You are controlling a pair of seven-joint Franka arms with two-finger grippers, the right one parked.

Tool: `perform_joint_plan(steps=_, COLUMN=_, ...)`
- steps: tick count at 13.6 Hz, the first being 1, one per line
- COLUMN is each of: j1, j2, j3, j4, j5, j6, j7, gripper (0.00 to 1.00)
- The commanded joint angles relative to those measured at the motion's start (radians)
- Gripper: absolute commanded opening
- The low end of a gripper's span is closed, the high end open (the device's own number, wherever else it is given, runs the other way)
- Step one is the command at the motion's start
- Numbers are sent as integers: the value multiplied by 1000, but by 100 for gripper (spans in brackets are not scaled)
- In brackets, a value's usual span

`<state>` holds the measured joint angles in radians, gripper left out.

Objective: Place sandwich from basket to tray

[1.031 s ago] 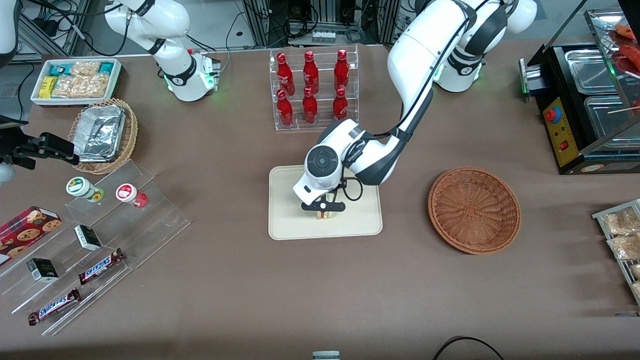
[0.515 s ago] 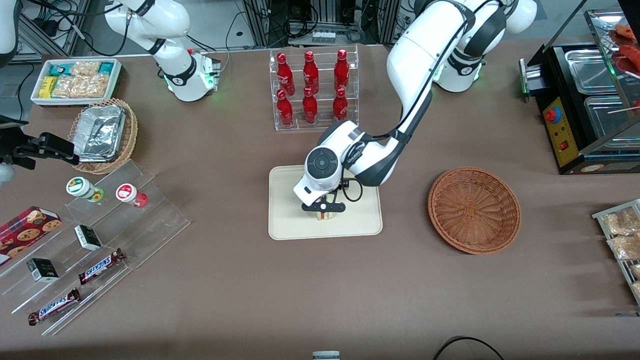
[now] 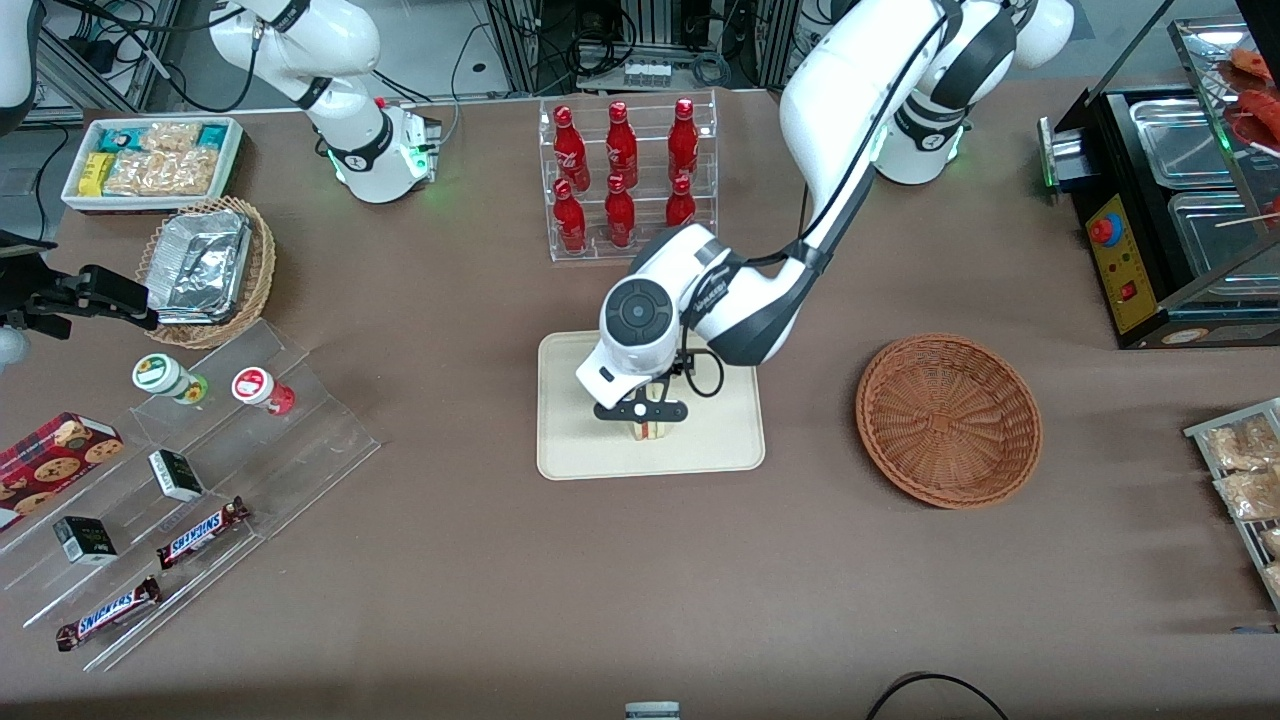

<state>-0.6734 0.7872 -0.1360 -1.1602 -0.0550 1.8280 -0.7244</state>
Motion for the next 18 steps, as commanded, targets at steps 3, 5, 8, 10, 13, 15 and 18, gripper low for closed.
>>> perform_joint_plan(steps=3, j1=8, j2=-104, j3=15, j4=20, j5=-5, j6=-93, j7=-4, gripper=100)
perform_joint_plan(steps=5, j1=41, j2=-155, j3=24, j4=14, j5=-2, j6=-127, j7=78, gripper=100)
perform_joint_plan(steps=8, j1=129, j2=-212, j3=24, j4=11, j5=-11, j6=-212, j7=164, gripper=100)
perform_joint_plan(steps=10, j1=161, j2=-241, j3=26, j4=-5, j5=-13, j6=-268, j7=171, gripper=100)
perform_joint_plan(steps=13, j1=270, j2=-340, j3=24, j4=-114, j5=-13, j6=-274, j7=259, gripper=100)
perform_joint_plan(steps=15, j1=339, j2=-382, j3=24, j4=-147, j5=-14, j6=-294, j7=368, gripper=100)
perform_joint_plan(steps=18, j1=423, j2=-428, j3=24, j4=-200, j5=-14, j6=-305, j7=460, gripper=100)
